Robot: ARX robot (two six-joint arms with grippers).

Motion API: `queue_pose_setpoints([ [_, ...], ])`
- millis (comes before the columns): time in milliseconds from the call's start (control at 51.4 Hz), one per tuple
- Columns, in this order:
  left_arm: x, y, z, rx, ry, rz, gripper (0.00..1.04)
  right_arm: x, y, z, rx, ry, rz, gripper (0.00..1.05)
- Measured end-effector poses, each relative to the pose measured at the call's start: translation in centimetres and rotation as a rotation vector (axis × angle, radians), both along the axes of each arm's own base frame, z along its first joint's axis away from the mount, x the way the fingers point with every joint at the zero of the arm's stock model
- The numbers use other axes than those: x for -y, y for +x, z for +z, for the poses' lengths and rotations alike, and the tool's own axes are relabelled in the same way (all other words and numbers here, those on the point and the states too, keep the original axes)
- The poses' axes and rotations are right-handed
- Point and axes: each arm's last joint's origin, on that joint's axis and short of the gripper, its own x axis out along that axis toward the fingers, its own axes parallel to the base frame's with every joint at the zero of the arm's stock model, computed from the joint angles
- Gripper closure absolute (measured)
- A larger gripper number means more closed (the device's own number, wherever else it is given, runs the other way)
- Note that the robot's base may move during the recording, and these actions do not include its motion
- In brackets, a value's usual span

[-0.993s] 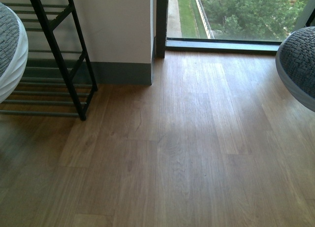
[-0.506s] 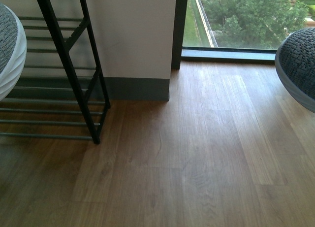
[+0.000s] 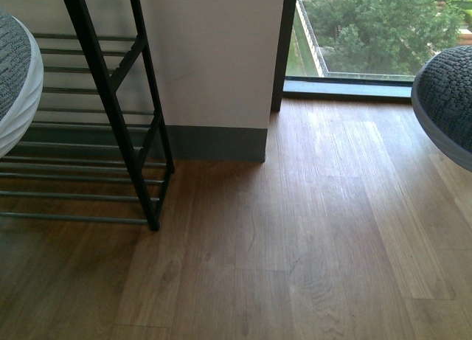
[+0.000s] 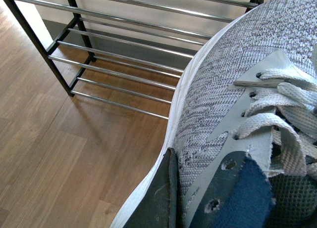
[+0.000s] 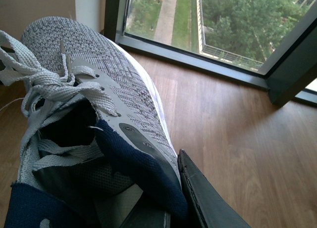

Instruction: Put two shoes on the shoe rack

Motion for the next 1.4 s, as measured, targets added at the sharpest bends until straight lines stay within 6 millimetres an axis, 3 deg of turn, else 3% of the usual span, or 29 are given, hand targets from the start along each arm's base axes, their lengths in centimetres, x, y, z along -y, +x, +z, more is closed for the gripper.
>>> queue_pose_setpoints([
  [1402,-0.07,0.00,0.00,0.001,0.005,0.013,1.03,-0.08,0.00,0.04,0.004,0.003,0.018,1.03],
])
